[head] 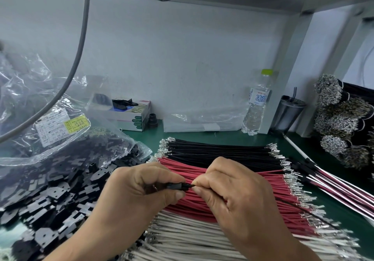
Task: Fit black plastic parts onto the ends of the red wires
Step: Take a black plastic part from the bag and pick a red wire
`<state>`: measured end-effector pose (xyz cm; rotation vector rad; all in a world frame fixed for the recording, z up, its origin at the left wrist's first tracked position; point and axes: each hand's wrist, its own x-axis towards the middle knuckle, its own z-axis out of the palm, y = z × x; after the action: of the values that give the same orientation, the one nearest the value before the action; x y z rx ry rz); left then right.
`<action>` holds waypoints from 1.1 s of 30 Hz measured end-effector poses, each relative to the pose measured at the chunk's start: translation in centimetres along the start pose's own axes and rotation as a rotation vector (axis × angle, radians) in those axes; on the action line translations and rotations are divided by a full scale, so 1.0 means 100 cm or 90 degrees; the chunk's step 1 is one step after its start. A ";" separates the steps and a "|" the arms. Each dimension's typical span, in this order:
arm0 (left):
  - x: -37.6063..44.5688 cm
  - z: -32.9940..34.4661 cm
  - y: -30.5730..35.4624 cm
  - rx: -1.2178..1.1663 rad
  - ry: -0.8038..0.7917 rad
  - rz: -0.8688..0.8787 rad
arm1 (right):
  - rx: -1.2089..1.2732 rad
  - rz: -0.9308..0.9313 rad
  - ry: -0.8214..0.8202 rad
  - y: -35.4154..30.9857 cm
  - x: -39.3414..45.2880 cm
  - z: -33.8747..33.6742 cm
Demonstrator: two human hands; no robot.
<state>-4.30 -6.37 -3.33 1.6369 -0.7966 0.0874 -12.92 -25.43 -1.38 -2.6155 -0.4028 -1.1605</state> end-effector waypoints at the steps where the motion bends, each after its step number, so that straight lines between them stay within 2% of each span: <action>1: 0.001 0.001 0.001 -0.013 0.004 -0.008 | -0.024 -0.012 0.005 0.002 0.002 -0.003; 3: 0.002 0.004 0.002 -0.068 0.028 -0.033 | -0.077 -0.033 0.048 0.006 0.006 -0.010; 5: 0.004 0.003 0.002 -0.109 0.075 -0.049 | -0.130 -0.059 0.134 0.005 0.008 -0.014; 7: 0.007 -0.001 0.001 -0.151 0.133 -0.069 | -0.134 -0.074 0.214 -0.001 0.009 -0.012; 8: 0.009 -0.005 -0.001 -0.182 0.160 -0.084 | -0.114 -0.081 0.217 -0.005 0.008 -0.009; 10: 0.012 -0.009 -0.004 -0.231 0.190 -0.120 | -0.104 -0.087 0.112 -0.012 0.010 0.003; 12: 0.014 -0.009 -0.006 -0.244 0.197 -0.145 | -0.119 -0.004 -0.055 -0.013 0.021 0.016; 13: 0.014 -0.010 -0.006 -0.243 0.198 -0.151 | -0.108 0.043 -0.104 -0.011 0.028 0.022; 17: 0.014 -0.011 -0.007 -0.239 0.207 -0.154 | -0.046 0.141 -0.168 0.002 0.043 0.043; 22: 0.015 -0.013 -0.005 -0.248 0.199 -0.156 | -0.062 0.069 -0.198 0.001 0.043 0.029; 24: 0.015 -0.017 -0.004 -0.274 0.203 -0.167 | -0.066 0.033 -0.179 0.001 0.040 0.019; 27: 0.016 -0.019 -0.002 -0.325 0.184 -0.194 | -0.017 0.009 -0.079 -0.001 0.031 0.009; 31: 0.014 -0.013 0.002 -0.376 0.114 -0.221 | 0.057 0.044 0.051 -0.006 0.017 0.012; 33: 0.013 -0.011 0.003 -0.379 0.080 -0.232 | 0.079 0.068 0.079 -0.005 0.013 0.013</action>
<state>-3.08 -5.92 -2.23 1.1673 -0.3653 -0.2798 -11.39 -24.31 -1.19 -2.4135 -0.2965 -1.2144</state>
